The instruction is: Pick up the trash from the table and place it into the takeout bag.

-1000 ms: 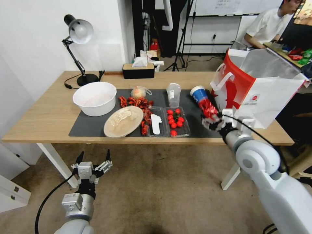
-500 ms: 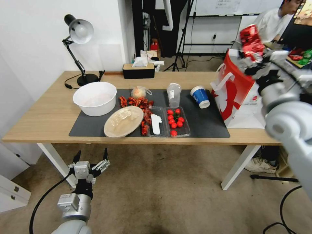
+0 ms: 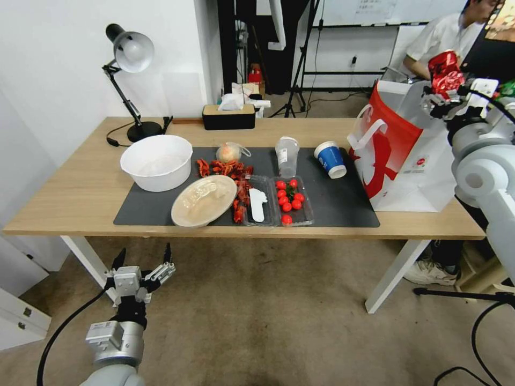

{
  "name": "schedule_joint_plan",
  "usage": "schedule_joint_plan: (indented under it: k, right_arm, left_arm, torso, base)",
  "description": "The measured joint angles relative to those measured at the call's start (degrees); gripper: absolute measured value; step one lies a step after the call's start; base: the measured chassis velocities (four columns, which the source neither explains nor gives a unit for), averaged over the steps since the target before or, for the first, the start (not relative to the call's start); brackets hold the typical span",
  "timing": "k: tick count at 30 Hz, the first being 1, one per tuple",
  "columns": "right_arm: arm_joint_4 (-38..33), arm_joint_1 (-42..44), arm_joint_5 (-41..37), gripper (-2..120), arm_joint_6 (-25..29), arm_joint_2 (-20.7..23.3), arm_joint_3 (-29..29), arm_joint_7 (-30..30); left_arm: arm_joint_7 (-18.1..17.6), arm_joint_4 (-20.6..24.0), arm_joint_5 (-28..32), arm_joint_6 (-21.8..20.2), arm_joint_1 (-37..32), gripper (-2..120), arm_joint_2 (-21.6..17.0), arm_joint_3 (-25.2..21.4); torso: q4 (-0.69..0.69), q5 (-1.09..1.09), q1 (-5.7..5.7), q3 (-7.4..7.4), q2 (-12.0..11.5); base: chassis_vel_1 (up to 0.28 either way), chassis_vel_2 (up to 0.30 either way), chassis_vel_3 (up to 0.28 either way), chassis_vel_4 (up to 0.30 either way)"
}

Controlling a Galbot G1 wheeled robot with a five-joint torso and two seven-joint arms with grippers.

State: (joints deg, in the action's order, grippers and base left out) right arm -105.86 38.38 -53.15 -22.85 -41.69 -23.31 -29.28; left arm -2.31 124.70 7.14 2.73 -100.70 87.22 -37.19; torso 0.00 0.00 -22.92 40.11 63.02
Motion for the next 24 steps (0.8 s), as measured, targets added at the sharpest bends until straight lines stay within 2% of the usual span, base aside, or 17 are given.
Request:
schedule_joint_plan:
  k: [1,4,7,19,24]
  right_arm:
    - [0.00,0.00,0.00,80,0.00,0.00,0.00,0.00]
    - [0.04,0.16,0.35,95,-0.14,-0.07,0.02,0.43]
    - [-0.10,0.37,0.51,100,-0.15,-0.19,0.02,0.49]
    - [-5.75,2.96,1.38,100,0.71,-0.40,-0.51,1.94]
    - [-10.66,6.05,0.90,100,3.71,-0.08,-1.91,6.53]
  left_arm:
    - [0.00,0.00,0.00,0.00,0.00,100,0.00,0.00]
    - [0.02,-0.27,-0.08,0.01,0.14,100,-0.02,0.08]
    - [0.01,-0.47,-0.05,0.04,0.32,100,-0.06,0.03]
    - [-0.02,-0.49,0.35,0.03,0.95,100,-0.34,-0.29]
    - [-0.03,-0.51,0.36,0.03,0.73,100,-0.32,-0.33]
  torso:
    - [0.00,0.00,0.00,0.00,0.00]
    - [0.00,0.00,0.00,0.00,0.01]
    - [0.00,0.00,0.00,0.00,0.01]
    - [0.00,0.00,0.00,-0.01,0.01]
    - [0.00,-0.01,0.00,-0.01,0.01]
  base:
    - [0.000,0.000,0.000,0.000]
    - [0.000,0.000,0.000,0.000]
    - [0.000,0.000,0.000,0.000]
    - [0.000,0.000,0.000,0.000]
    - [0.000,0.000,0.000,0.000]
